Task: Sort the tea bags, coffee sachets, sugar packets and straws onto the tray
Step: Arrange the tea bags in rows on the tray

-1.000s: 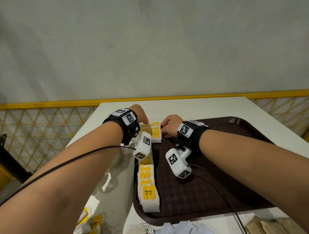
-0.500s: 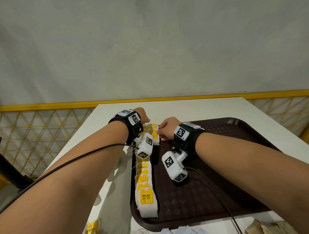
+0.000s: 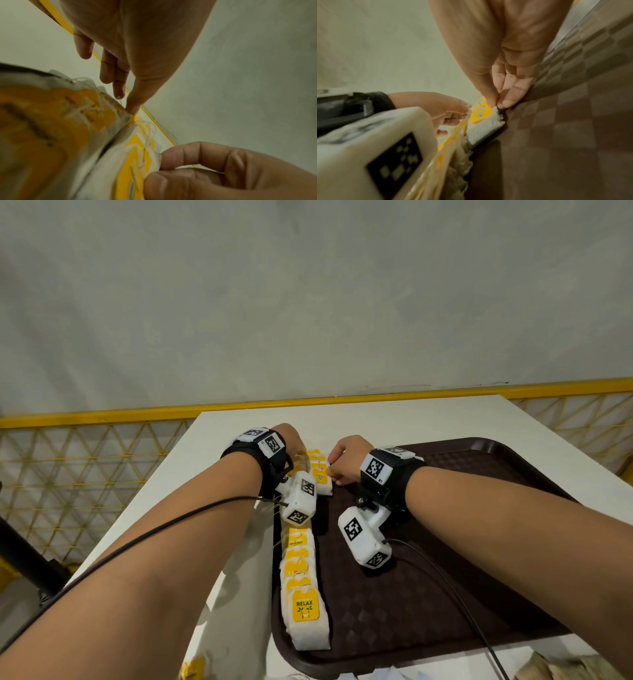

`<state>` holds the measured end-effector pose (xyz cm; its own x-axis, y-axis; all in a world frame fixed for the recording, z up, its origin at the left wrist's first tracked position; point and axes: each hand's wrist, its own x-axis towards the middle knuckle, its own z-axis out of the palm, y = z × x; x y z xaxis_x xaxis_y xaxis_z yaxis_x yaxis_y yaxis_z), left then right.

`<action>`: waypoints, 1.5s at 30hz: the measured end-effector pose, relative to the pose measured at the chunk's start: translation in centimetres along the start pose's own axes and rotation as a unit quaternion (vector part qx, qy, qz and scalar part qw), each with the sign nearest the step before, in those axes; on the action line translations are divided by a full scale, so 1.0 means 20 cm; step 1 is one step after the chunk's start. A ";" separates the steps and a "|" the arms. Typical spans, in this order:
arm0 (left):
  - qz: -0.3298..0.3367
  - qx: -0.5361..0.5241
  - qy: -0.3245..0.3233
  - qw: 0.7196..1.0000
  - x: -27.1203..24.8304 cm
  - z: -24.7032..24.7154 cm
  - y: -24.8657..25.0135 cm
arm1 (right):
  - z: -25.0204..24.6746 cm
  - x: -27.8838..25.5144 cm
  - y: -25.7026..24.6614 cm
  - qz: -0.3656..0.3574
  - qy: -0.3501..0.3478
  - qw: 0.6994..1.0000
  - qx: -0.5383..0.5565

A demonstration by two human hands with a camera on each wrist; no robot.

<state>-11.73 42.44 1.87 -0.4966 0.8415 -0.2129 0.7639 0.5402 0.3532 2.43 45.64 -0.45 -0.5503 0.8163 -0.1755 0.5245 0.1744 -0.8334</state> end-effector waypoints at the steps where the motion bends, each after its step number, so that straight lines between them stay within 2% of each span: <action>1: 0.004 0.009 -0.002 1.000 0.00 0.00 0.00 | 0.00 0.00 0.00 -0.005 0.001 1.000 -0.009; 4: 0.032 -0.004 0.015 0.999 -0.03 0.02 0.00 | 0.00 0.00 0.00 -0.019 0.003 1.000 -0.019; 13: 0.023 -0.051 0.054 0.997 -0.02 -0.03 -0.04 | 0.00 0.00 0.02 -0.036 0.024 0.999 0.014; 17: 0.042 -0.067 0.045 0.996 -0.02 -0.04 -0.04 | -0.01 -0.02 0.03 -0.047 0.028 0.998 -0.010; 23: 0.055 0.009 0.022 0.998 -0.05 -0.02 0.02 | 0.01 -0.06 0.01 -0.097 -0.020 0.983 -0.153; 28: 0.038 0.086 0.022 0.995 -0.04 -0.01 0.04 | 0.01 -0.07 -0.01 -0.108 -0.012 0.986 -0.127; 33: 0.035 0.120 0.002 0.992 -0.02 -0.01 0.03 | 0.00 -0.08 0.01 -0.135 -0.081 0.970 -0.184; 40: 0.042 0.174 0.024 0.984 -0.02 -0.01 0.04 | 0.00 -0.07 0.03 -0.127 -0.055 0.973 -0.186; 45: 0.038 0.152 0.050 0.986 -0.03 -0.05 0.01 | 0.01 -0.07 0.04 -0.125 -0.049 0.972 -0.195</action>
<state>-11.72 42.14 3.05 -0.4593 0.8826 -0.1002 0.8814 0.4669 0.0721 3.51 44.60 -0.94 -0.7410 0.6689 -0.0584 0.5626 0.5711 -0.5977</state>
